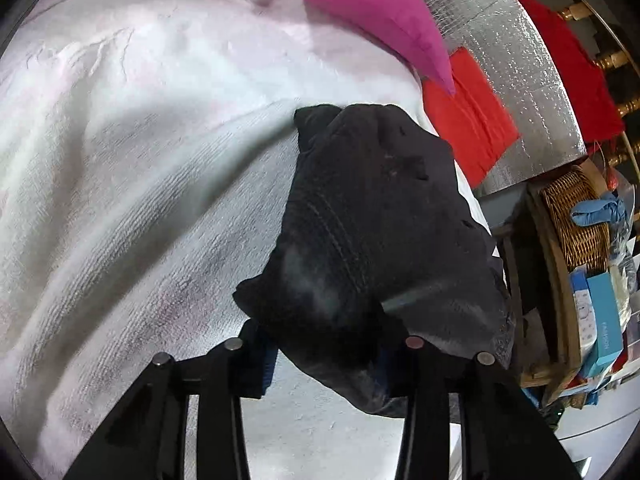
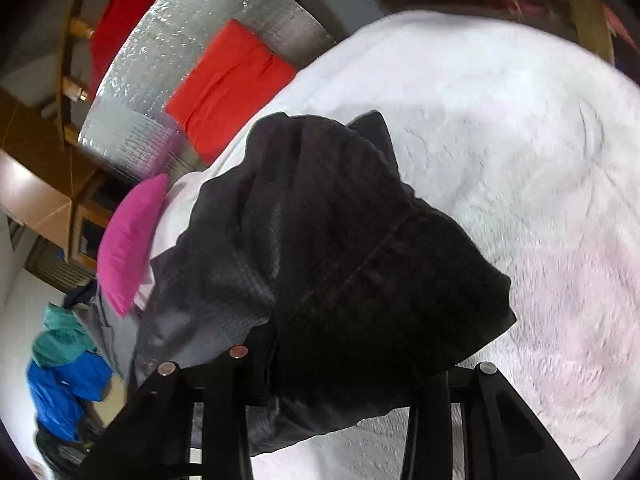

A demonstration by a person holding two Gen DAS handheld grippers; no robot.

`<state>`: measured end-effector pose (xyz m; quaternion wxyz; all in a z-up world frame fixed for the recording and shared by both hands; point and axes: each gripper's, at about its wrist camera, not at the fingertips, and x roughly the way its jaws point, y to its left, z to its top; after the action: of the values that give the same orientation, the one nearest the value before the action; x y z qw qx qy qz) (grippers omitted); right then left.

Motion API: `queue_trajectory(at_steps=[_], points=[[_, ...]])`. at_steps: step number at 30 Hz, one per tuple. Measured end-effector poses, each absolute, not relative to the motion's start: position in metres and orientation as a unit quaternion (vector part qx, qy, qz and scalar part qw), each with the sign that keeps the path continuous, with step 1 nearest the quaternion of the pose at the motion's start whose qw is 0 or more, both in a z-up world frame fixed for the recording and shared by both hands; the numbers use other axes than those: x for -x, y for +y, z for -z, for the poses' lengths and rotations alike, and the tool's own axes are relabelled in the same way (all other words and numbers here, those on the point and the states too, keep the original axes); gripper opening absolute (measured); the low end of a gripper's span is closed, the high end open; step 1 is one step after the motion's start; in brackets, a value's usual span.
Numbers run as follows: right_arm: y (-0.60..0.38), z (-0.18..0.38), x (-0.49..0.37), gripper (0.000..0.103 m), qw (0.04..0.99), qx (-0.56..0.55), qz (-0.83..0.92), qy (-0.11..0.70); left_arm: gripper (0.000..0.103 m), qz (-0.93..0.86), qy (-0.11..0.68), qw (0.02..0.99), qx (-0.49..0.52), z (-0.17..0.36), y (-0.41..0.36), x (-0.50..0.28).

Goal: Fold large clothes

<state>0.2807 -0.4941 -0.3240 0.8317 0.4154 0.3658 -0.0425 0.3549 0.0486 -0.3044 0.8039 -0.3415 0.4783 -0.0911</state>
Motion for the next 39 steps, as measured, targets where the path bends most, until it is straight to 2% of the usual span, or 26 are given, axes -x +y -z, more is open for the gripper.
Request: queue_trajectory(at_steps=[1,2,3,4,7,9,13,14,16,17,18,20,24,26,30,31,32,33,34,36,38,39], points=[[-0.497,0.323,-0.278,0.046,0.828,-0.426,0.038,0.362,0.049,0.092,0.479,0.804,0.341,0.303,0.049,-0.356],[-0.500,0.322,-0.275,0.052,0.823,-0.439,0.038,0.360,0.061,0.086,0.485,0.801,0.340,0.302,0.049,-0.357],[-0.502,0.323,-0.274,0.062,0.818,-0.447,0.040,0.359,0.068,0.077,0.493,0.797,0.342,0.303,0.050,-0.358],[-0.505,0.324,-0.271,0.065,0.811,-0.460,0.047,0.358,0.075,0.067,0.499,0.793,0.344,0.304,0.052,-0.359],[-0.521,0.328,-0.259,0.069,0.791,-0.504,0.065,0.340,0.075,0.066,0.493,0.788,0.363,0.305,0.061,-0.356],[-0.531,0.331,-0.253,0.075,0.779,-0.535,0.068,0.320,0.075,0.056,0.474,0.795,0.375,0.303,0.072,-0.353],[-0.547,0.347,-0.259,0.076,0.755,-0.579,0.060,0.301,0.073,0.063,0.445,0.796,0.406,0.305,0.077,-0.359],[-0.545,0.350,-0.264,0.074,0.753,-0.581,0.050,0.306,0.063,0.063,0.439,0.797,0.411,0.305,0.078,-0.359],[-0.539,0.348,-0.271,0.052,0.768,-0.555,0.052,0.316,0.047,0.057,0.437,0.803,0.401,0.306,0.077,-0.361],[-0.535,0.340,-0.273,0.045,0.789,-0.525,0.060,0.315,0.042,0.059,0.436,0.804,0.400,0.308,0.076,-0.362],[-0.533,0.334,-0.272,0.041,0.799,-0.511,0.062,0.310,0.039,0.063,0.432,0.805,0.401,0.307,0.075,-0.362],[-0.523,0.314,-0.267,0.039,0.828,-0.480,0.060,0.284,0.033,0.071,0.422,0.811,0.400,0.302,0.081,-0.358],[-0.518,0.296,-0.262,0.039,0.863,-0.414,0.102,0.271,0.035,0.066,0.435,0.810,0.387,0.308,0.079,-0.361],[-0.523,0.319,-0.272,0.039,0.835,-0.428,0.118,0.327,0.045,0.057,0.461,0.803,0.372,0.316,0.076,-0.366],[-0.519,0.310,-0.270,0.039,0.845,-0.418,0.104,0.317,0.048,0.056,0.468,0.803,0.363,0.314,0.075,-0.365],[-0.519,0.307,-0.265,0.040,0.848,-0.414,0.104,0.313,0.049,0.054,0.468,0.801,0.370,0.312,0.077,-0.364],[-0.518,0.306,-0.263,0.052,0.846,-0.416,0.108,0.315,0.051,0.052,0.465,0.802,0.372,0.310,0.078,-0.363],[-0.520,0.307,-0.261,0.069,0.838,-0.427,0.115,0.319,0.051,0.051,0.461,0.803,0.373,0.308,0.080,-0.361],[-0.523,0.308,-0.257,0.074,0.829,-0.446,0.120,0.315,0.051,0.050,0.458,0.804,0.376,0.305,0.082,-0.359],[-0.533,0.312,-0.249,0.077,0.812,-0.491,0.109,0.296,0.054,0.051,0.448,0.807,0.383,0.301,0.087,-0.355],[-0.542,0.319,-0.248,0.077,0.798,-0.517,0.096,0.294,0.065,0.049,0.432,0.813,0.388,0.295,0.091,-0.353],[-0.544,0.323,-0.251,0.077,0.791,-0.526,0.096,0.299,0.066,0.048,0.429,0.813,0.391,0.295,0.093,-0.353]])
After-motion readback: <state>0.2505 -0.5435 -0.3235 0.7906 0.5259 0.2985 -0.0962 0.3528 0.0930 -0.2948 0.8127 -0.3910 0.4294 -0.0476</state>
